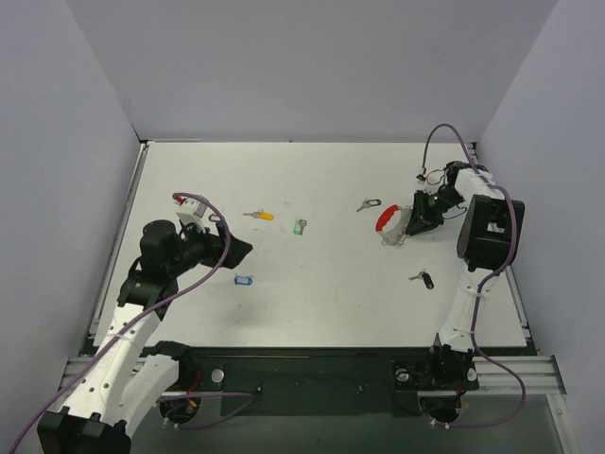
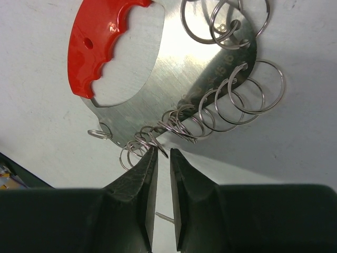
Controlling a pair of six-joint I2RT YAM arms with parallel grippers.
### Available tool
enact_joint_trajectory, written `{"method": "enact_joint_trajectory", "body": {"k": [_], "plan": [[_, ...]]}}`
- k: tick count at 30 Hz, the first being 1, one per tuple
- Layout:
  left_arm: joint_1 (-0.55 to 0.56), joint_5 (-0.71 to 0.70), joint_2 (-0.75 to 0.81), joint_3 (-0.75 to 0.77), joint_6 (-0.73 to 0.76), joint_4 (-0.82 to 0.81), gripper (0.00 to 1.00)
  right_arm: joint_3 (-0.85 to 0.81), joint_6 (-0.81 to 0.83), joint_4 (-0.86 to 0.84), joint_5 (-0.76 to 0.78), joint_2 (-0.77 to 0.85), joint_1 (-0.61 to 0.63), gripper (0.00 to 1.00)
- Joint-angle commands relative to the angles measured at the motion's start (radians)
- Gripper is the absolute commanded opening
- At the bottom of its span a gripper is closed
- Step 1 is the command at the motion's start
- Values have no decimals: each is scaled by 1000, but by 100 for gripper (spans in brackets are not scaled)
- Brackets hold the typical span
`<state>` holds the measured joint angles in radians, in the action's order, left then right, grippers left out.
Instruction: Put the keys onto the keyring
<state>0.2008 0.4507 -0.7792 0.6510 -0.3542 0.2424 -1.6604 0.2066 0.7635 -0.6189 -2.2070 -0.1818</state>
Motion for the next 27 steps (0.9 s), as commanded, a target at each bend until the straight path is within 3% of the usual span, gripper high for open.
{"method": "enact_joint_trajectory", "body": {"k": [1, 6, 21, 27], "plan": [[-5, 16, 6, 10, 15, -43, 100, -4, 4, 48, 18, -23, 4, 14], [-6, 16, 6, 10, 17, -45, 100, -4, 5, 48, 18, -28, 4, 17], [-6, 17, 9, 12, 17, -43, 100, -4, 36, 66, -87, -19, 4, 13], [-4, 19, 9, 10, 17, -43, 100, 2, 50, 66, -114, 13, 5, 16]]}}
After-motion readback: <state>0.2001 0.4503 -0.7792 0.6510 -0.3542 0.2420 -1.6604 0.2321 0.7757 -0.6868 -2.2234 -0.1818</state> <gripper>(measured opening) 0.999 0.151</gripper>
